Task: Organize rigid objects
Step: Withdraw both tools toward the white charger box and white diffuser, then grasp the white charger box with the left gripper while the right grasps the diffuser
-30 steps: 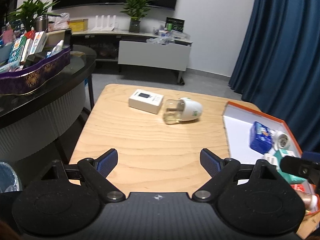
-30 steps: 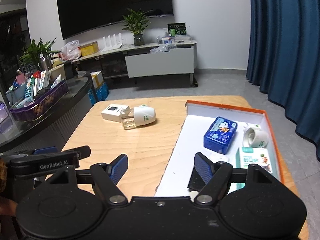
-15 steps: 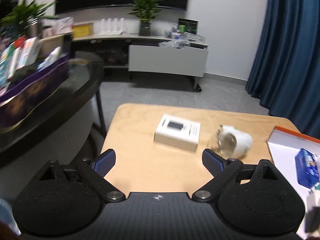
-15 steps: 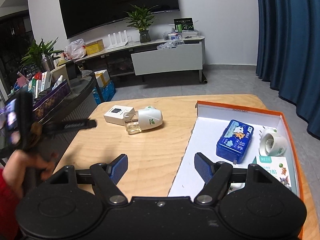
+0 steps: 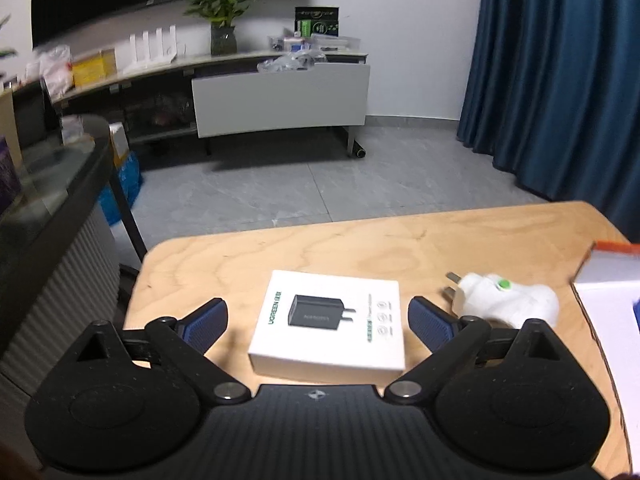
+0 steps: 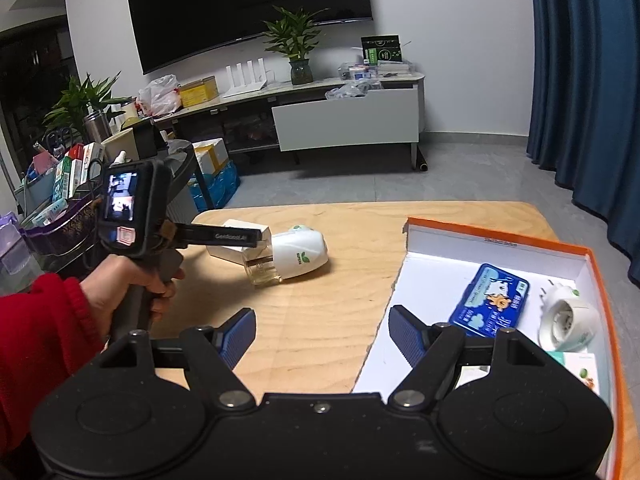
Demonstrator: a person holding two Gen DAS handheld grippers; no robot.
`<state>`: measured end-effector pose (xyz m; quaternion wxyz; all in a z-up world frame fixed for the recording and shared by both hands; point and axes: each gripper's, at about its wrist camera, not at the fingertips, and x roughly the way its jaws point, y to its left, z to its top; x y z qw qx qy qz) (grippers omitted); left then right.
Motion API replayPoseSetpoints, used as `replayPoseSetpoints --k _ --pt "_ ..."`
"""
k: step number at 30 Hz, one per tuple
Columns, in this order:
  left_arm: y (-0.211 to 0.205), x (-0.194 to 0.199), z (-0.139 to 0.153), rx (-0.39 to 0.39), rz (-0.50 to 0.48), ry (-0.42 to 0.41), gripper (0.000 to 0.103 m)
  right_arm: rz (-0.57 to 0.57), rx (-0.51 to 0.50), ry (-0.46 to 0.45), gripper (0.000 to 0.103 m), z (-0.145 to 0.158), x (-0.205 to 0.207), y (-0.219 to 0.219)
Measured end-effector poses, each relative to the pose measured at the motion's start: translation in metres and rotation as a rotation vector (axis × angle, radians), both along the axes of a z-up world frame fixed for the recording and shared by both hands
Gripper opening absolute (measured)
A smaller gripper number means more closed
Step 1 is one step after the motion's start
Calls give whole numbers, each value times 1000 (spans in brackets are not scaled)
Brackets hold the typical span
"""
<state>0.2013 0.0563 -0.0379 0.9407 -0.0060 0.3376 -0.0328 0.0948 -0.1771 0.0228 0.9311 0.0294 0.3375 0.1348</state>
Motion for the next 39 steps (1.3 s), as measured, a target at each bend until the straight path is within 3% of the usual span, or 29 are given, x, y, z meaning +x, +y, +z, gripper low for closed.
replayPoseSetpoints --k 8,12,13,14,18,22,28,32,39 --pt "9 2 -10 -58 -34 5 99 1 42 39 87 -6 23 3" --pt "9 1 -8 -66 -85 -4 90 -2 58 49 87 -4 32 4" --pt "11 0 -7 -59 -92 -12 82 -7 65 52 87 -3 33 4" --pt "13 2 -6 -48 -87 -13 81 -9 68 51 87 -2 35 4" --pt "20 0 -9 -19 -95 -8 80 -12 86 59 87 -1 39 4" --pt "7 -5 -11 63 -112 -22 79 -28 116 80 87 -3 47 12" --pt "21 -26 -4 -5 -2 -41 79 -71 156 129 87 -9 82 30" --pt "33 -54 5 -43 58 -52 79 -144 202 214 88 -21 119 51" --pt "32 -82 20 -28 96 -87 79 -263 103 354 88 -62 183 91"
